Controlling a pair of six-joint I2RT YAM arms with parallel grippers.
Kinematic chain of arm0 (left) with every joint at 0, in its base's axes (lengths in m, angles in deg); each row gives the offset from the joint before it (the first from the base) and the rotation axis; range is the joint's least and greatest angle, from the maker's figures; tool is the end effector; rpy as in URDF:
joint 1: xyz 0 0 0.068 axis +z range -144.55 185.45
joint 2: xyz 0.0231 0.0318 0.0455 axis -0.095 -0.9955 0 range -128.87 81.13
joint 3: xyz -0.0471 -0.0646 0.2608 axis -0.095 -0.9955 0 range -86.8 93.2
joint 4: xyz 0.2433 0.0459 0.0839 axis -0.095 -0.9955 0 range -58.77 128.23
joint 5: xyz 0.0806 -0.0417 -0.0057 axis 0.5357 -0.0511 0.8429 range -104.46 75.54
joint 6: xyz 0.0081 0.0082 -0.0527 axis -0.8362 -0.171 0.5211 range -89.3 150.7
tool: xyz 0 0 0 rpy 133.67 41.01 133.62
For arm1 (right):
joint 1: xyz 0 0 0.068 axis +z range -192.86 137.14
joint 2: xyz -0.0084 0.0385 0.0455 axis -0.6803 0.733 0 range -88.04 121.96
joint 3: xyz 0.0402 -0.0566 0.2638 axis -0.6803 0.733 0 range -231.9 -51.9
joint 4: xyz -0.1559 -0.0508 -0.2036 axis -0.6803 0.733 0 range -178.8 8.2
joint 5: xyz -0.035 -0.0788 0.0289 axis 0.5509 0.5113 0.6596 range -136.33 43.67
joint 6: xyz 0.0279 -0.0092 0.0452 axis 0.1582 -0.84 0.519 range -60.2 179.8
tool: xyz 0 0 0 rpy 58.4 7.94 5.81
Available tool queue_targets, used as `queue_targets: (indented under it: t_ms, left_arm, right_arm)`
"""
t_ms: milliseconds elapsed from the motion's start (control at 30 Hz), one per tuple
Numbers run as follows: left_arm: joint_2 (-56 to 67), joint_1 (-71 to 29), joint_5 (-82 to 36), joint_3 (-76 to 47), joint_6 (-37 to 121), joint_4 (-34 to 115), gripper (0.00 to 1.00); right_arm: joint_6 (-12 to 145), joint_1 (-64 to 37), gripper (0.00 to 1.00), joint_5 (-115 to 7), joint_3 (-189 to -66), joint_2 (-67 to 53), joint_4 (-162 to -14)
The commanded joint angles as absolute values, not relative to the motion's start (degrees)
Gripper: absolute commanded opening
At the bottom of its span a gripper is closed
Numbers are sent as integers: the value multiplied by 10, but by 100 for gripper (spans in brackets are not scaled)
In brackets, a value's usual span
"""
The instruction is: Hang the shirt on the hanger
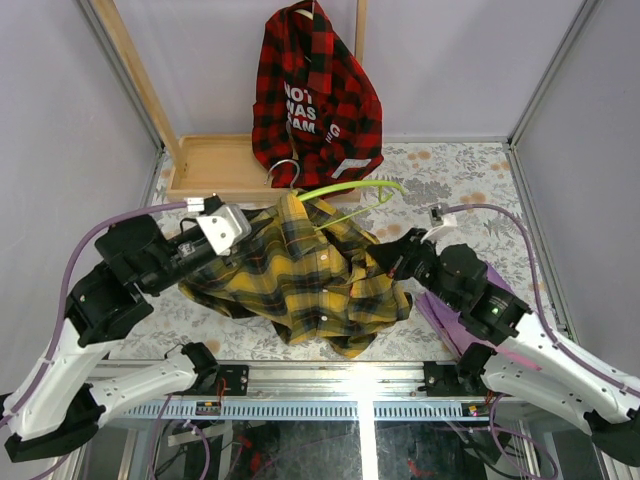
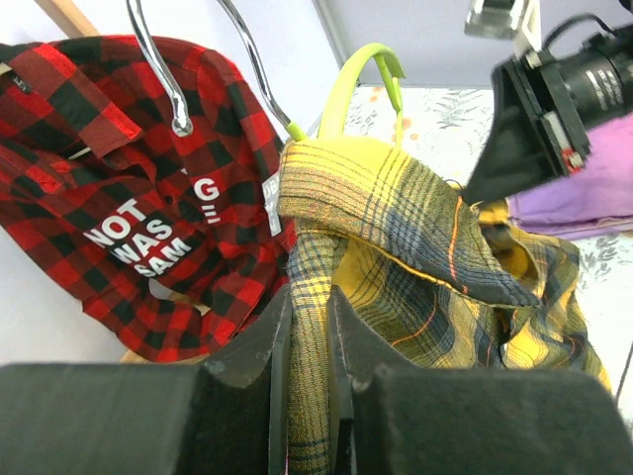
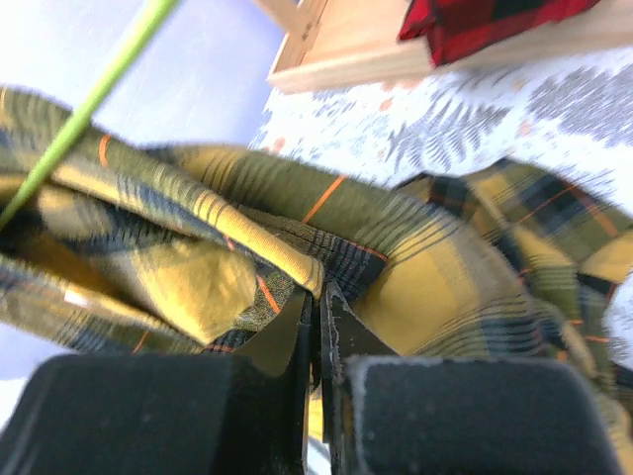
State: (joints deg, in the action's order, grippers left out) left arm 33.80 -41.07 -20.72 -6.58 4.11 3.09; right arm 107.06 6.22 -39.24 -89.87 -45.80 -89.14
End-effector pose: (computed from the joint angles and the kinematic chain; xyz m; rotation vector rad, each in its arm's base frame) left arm 0.0822 -0.0923 0.4867 1.0327 1.2499 -0.3567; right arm 0.1228 0.1350 0.3251 0.0743 1.7749 1.1607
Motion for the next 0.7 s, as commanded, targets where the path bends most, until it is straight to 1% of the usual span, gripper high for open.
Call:
queue_targets:
  t_ms: [0, 300, 533, 667]
  left_arm:
    - [378, -411, -246, -70, 54, 103, 0]
    - [430, -411, -308, -84, 74, 101, 0]
    - [453, -411, -312, -86, 80, 96, 0]
    - [457, -411, -306, -83, 76, 87, 0]
  right_arm:
    - [993, 64, 0, -245, -959, -479, -807]
    - [882, 64, 0, -147, -991, -514, -795]
    - [813, 64, 0, -123, -1002, -548, -785]
    - [781, 64, 0, -101, -1010, -567, -754]
